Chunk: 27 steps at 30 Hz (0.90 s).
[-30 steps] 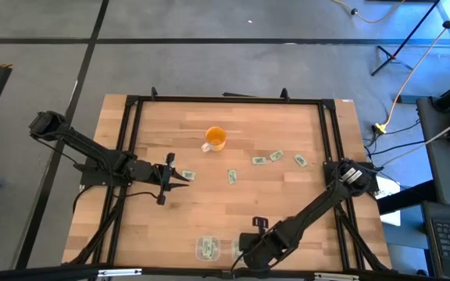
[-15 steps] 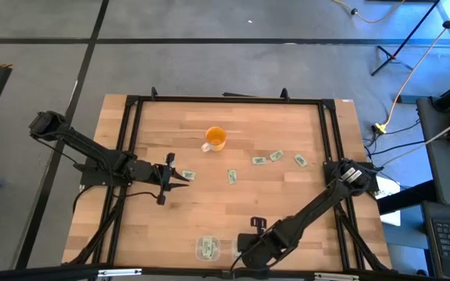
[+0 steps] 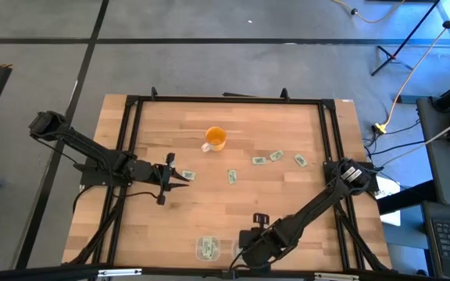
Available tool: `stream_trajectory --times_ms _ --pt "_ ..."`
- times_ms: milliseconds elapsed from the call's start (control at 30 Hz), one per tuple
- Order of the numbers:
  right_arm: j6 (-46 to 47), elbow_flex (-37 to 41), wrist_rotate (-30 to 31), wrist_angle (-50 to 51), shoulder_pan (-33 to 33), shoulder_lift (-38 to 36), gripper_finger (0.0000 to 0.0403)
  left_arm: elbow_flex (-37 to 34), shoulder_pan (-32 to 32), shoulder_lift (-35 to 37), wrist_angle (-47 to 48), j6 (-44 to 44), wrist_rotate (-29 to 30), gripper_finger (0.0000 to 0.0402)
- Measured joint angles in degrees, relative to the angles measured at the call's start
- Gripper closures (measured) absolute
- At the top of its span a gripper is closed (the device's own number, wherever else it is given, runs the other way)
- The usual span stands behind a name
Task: Pick and place items into bin
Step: Put the green stevia packet into the left transparent bin
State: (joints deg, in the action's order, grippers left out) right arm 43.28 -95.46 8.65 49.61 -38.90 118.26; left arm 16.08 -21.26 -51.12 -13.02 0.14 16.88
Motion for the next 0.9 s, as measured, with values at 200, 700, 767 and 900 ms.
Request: stream_trajectory --times_ms 200,700,767,900 --pt "0.1 0.0 13.0 5.7 -0.4 -6.5 0.0279 2.9 0.0 1.4 11.7 -2.8 -1.0 0.0334" --pt "-4.8 10.0 23.2 7.8 4.6 -17.4 0.0279 3.7 -0.1 1.1 29.7 -6.6 -2.2 0.0304" --pt "-5.0 15.7 23.0 1.8 5.7 -20.7 0.0279 3.7 -0.1 1.1 31.2 -7.7 -2.3 0.0298" --pt "-9.8 28.7 20.9 -15.8 7.6 -28.5 0.0279 3.7 -0.1 1.1 34.0 -10.3 -3.3 0.0293"
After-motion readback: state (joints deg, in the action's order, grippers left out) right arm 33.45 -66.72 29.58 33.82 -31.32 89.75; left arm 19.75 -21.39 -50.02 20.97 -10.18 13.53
